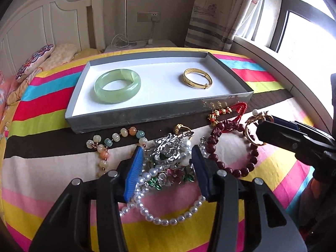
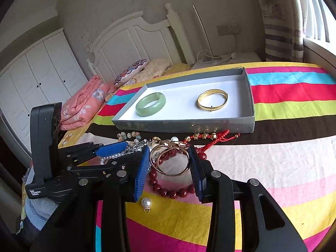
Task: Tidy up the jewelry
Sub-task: 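Grasp the rose-gold rings with the right tool while the left tool grasps the silver brooch, then lower the brooch and rings into the tray and open both tools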
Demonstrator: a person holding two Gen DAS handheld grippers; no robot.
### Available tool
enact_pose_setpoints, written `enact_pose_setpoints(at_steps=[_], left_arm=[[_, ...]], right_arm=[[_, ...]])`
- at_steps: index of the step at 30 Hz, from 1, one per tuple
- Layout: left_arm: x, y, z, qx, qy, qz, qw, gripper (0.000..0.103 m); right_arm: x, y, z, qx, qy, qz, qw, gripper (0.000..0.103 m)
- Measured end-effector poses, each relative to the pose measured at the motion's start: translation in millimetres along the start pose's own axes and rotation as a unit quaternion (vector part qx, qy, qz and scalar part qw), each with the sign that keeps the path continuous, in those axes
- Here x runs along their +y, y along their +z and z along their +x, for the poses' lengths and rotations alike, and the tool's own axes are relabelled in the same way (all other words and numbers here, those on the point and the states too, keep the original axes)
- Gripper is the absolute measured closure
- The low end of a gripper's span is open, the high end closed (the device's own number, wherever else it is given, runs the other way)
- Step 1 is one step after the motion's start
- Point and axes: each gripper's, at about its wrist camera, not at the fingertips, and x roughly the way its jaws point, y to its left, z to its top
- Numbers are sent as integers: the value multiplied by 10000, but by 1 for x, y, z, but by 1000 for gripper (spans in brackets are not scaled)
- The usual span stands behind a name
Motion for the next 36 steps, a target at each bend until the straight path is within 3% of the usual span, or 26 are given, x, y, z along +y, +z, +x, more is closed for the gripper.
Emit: enact_pose_setpoints(at_steps=[10,12,13,22,30,36], left_arm=[[0,7,5,102,-152,-27,9998,56],[-1,9,6,74,-172,-14,9998,67],[-1,10,6,64,-216,0,9997,67],[-16,11,-20,-500,-104,225,9984,67],[-14,45,-27,-639,-134,203,9977,67],[-10,76,-2,-413,-290,-4,9987,67]], right_arm=[[0,-1,0,2,24,2,10000,66],[0,-1,0,2,24,0,10000,66],[0,-1,0,1,23,1,10000,66],[-1,-1,-4,-110,58,35,9999,66],[-5,4,-5,-154,169,133,9996,66],[-19,30,0,-201,70,249,9995,66]])
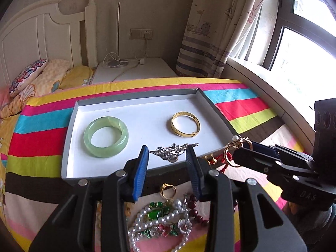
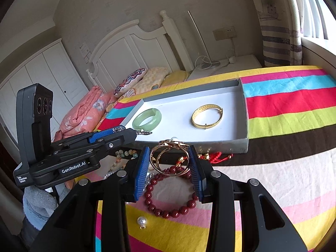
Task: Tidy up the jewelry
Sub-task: 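Lower the brooch and rings into the tray and open both tools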
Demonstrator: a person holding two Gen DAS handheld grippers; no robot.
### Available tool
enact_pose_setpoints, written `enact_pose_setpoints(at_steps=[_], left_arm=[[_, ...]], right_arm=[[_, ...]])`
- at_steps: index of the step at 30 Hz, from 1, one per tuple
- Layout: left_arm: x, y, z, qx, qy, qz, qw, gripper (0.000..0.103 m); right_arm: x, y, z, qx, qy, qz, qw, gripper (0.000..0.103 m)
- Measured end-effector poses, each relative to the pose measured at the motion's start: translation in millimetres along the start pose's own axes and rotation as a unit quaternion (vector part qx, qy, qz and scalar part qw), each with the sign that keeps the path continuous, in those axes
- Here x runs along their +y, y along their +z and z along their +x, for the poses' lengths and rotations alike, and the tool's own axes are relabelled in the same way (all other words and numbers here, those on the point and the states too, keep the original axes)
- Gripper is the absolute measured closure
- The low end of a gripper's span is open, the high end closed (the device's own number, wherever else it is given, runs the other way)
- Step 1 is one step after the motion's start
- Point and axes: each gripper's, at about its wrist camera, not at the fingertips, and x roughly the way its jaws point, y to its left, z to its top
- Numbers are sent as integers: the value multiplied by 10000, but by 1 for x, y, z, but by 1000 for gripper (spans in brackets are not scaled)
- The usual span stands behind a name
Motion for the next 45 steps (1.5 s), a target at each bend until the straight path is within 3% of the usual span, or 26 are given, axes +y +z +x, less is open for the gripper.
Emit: enact_pose_setpoints(at_steps=[5,9,14,18,19,23,30,32,35,45], left_arm=[[10,18,30,424,-109,-126,9990,67],[17,28,48,812,-170,-126,9965,67],[26,36,77,1646,-54,-90,9863,67],[41,49,98,1953,16,-371,9800,66],[45,55,103,1925,4,-493,9801,65],[57,79,104,1349,-139,-986,9858,30],[57,76,71,500,312,-1137,9918,28],[55,62,53,295,339,-1147,9924,22],[55,36,27,125,440,-1206,9916,17],[70,-59,-43,-191,589,-1711,9833,6]], right_arm=[[-8,29,15,-26,-376,-112,9992,66],[-22,41,39,267,-763,-179,9966,66],[-29,41,64,638,-1068,-362,9916,66],[-29,40,75,871,-1224,-524,9873,66],[-30,40,78,935,-1247,-548,9863,66],[-28,39,83,1019,-1292,-608,9845,66],[-26,36,82,935,-1266,-686,9852,65],[-27,37,80,888,-1221,-632,9865,62],[-27,35,71,729,-1099,-526,9899,47],[-26,28,17,70,-809,-196,9965,40]])
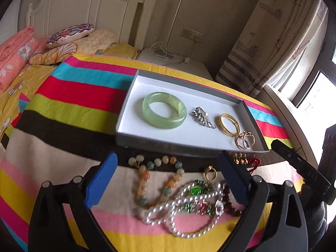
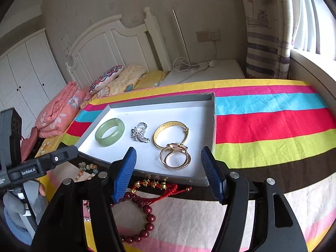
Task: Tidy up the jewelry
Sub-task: 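Lower the brooch and rings into the tray and open both tools, then move the right tool down to the dark red bead bracelet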
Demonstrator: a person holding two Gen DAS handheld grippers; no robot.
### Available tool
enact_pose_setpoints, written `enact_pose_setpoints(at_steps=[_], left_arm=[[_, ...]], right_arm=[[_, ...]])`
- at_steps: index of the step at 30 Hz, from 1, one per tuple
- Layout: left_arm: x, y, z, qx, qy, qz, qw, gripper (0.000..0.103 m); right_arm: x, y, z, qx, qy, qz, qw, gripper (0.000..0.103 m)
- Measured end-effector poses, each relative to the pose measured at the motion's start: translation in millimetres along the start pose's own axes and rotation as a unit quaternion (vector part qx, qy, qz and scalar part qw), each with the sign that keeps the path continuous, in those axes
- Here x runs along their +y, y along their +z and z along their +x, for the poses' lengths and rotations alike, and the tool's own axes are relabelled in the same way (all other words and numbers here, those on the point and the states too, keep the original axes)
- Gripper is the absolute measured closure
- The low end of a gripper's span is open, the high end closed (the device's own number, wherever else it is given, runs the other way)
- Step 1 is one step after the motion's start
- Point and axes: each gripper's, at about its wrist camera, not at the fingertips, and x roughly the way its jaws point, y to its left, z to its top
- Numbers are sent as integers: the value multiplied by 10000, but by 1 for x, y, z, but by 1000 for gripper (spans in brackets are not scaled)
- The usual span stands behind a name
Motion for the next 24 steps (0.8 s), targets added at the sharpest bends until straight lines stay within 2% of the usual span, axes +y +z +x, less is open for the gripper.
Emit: enact_pose_setpoints(at_steps=[3,7,10,16,19,24], left_arm=[[15,-17,-11,-48,-47,-260,9996,4],[33,-39,-15,82,-189,-520,9984,4],[41,-44,-14,201,-483,-726,9960,3],[31,-47,-14,193,-356,-455,9981,3],[25,-46,-15,118,-357,-321,9988,3],[28,-44,-14,115,-453,-411,9981,3]], right_arm=[[-6,-11,-12,-73,15,123,9999,37],[-15,-23,-17,-5,2,260,9997,32],[-9,-27,-22,-20,-18,156,9999,24],[25,-44,-11,475,-206,-700,9962,20],[32,-49,-5,713,-93,-894,9934,20],[41,-56,2,964,-29,-1165,9885,20]])
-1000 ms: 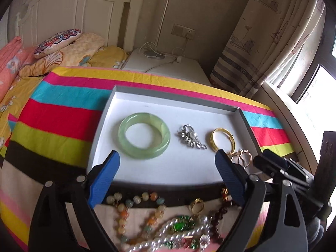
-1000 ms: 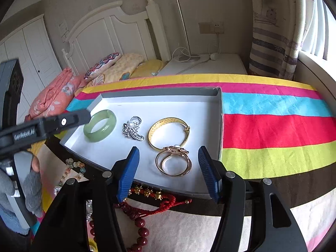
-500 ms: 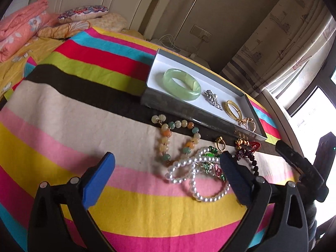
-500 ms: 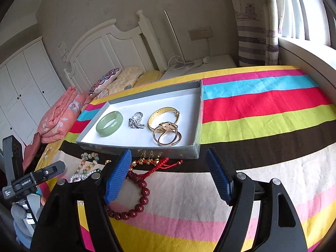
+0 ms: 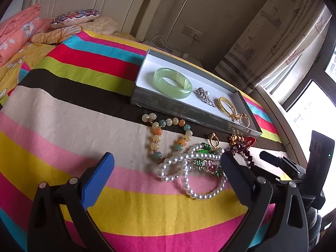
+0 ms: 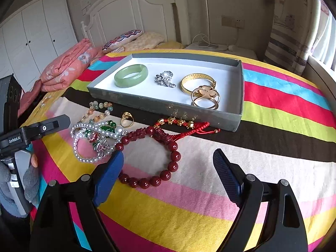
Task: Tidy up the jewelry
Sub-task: 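Move the right tool down to the dark red bead bracelet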
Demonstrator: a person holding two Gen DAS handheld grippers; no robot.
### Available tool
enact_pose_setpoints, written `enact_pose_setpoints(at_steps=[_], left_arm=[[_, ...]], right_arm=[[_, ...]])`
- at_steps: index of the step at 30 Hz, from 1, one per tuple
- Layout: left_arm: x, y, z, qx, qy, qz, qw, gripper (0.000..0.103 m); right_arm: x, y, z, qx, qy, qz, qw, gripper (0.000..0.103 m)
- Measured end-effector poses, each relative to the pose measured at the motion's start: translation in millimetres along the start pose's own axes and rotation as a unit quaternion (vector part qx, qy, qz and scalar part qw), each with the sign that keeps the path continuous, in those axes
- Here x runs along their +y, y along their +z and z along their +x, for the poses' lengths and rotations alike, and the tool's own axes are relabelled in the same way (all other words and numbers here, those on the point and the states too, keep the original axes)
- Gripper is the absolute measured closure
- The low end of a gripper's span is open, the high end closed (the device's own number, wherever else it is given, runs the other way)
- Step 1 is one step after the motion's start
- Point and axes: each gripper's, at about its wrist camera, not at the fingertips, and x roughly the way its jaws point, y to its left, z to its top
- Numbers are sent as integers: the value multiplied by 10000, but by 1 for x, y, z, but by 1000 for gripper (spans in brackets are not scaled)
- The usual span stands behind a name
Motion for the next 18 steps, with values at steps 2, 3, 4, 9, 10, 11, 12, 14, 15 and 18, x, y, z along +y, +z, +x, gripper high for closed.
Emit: enact_pose_setpoints(at_steps=[2,3,4,9,10,11,12,14,15,18], left_arm=[[1,0,0,-4,-35,-23,10000,3],[1,0,0,-5,-51,-23,10000,3],[1,0,0,-6,-57,-19,10000,3],[0,-1,0,-12,-63,4,10000,3],[0,-1,0,-15,-66,1,10000,3],[1,-1,-1,-17,-70,-3,10000,3],[1,-1,-1,-19,-73,-7,10000,3],[1,-1,0,-19,-73,-7,10000,3],[1,-1,0,-20,-72,-7,10000,3],[1,-1,0,-16,-73,-8,10000,3]], right_arm=[[3,0,3,85,-41,-57,9999,20],[3,0,5,121,-57,-59,9999,20],[3,0,6,150,-76,-56,9998,20],[11,1,16,362,-351,-252,9984,30],[13,1,18,394,-424,-295,9979,32],[14,1,17,387,-505,-326,9974,38],[15,1,17,366,-495,-349,9975,46],[16,0,15,321,-478,-364,9977,61],[17,0,15,310,-479,-360,9977,66],[16,0,14,287,-501,-348,9977,84]])
